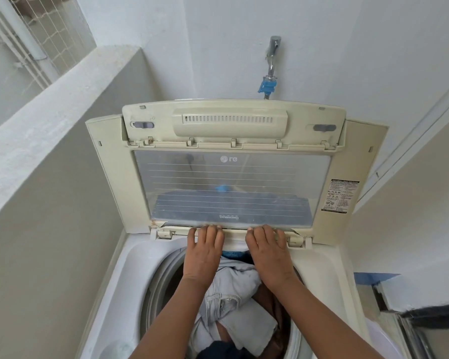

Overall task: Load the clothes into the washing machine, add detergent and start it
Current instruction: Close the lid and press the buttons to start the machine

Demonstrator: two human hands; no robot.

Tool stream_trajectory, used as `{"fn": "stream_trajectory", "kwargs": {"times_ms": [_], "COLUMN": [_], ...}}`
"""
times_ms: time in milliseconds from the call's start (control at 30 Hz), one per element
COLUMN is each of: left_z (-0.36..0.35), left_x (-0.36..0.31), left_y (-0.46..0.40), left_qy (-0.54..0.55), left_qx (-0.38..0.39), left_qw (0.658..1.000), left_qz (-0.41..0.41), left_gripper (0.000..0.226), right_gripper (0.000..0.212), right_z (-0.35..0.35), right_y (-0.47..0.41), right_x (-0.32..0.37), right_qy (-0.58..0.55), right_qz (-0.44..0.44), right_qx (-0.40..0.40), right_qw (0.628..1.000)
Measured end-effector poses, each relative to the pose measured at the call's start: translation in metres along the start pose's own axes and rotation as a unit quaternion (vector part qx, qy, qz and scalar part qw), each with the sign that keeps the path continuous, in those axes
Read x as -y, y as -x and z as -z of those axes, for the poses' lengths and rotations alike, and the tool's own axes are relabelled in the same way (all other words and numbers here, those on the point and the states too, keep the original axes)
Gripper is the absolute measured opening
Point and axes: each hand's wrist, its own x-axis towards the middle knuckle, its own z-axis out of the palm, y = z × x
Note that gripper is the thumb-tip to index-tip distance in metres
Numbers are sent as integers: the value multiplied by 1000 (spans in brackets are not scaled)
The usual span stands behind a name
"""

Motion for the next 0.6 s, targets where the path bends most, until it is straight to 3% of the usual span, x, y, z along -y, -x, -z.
{"fn": "stream_trajectory", "kwargs": {"times_ms": [67,133,300,400,500,600], "left_z": [12,27,97,151,186,195], "left_x": [-2,-2,10,26,45,55], "left_y": [-3,-8,-73,-132,-188,-215], "left_qy": [20,49,102,148,206,195], "left_qx": [1,-49,-240,-293,-255,-95], "left_qw": [999,996,964,942,943,973], "left_qz": [32,48,50,65,62,79], "left_gripper": [65,53,43,46,48,71], "right_gripper": [51,52,44,50,59,61], "right_z": [18,42,125,163,179,174], "right_y": [-3,-15,-97,-153,-199,-221], "right_x": [2,0,-32,-62,-90,-103], "right_qy": [-43,-93,-161,-176,-176,-174], "right_qz": [-53,-93,-160,-189,-198,-194], "right_qx": [48,47,-111,-140,-68,39], "right_qw": [996,990,968,956,962,965]}}
